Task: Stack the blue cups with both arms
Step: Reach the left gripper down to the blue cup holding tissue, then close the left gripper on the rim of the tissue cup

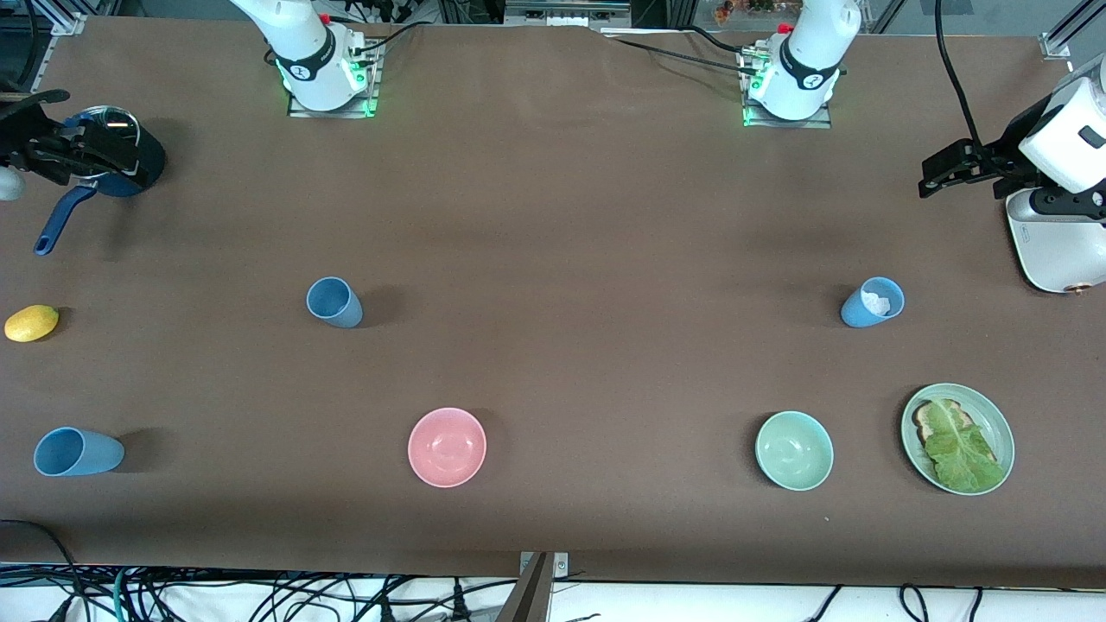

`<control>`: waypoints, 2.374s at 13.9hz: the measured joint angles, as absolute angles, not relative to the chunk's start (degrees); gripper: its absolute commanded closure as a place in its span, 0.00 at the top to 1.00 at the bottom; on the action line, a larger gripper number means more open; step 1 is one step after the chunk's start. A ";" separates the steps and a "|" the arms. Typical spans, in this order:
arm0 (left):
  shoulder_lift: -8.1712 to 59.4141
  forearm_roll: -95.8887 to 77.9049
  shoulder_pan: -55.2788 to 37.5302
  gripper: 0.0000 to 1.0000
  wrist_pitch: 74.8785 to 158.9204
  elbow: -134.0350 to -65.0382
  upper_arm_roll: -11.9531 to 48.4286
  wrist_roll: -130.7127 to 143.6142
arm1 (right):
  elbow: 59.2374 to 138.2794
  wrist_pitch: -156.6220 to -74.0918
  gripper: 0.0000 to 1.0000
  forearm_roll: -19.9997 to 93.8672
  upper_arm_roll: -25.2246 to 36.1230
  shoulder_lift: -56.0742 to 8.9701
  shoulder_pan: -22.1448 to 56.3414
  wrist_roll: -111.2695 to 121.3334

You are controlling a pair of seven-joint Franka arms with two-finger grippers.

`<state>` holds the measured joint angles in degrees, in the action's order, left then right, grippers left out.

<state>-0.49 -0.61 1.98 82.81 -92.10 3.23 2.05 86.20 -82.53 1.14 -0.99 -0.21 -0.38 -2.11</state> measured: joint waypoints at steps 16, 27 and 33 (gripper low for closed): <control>10.83 4.79 17.09 0.88 129.67 -122.14 3.35 -16.21 | 86.20 -82.53 1.00 1.04 -1.65 -0.39 -0.36 -2.11; 16.76 5.07 18.92 0.00 140.78 -126.75 3.72 -16.45 | 86.28 -82.53 1.00 1.02 -1.72 -0.58 -0.36 -2.11; 16.39 4.91 18.82 0.00 140.47 -126.22 4.69 -16.34 | 86.30 -82.51 1.00 0.99 -2.04 -0.60 0.21 -2.12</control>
<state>16.39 4.91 18.82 140.47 -126.22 4.69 -16.34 86.30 -82.51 0.99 -2.04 -0.60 0.21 -2.12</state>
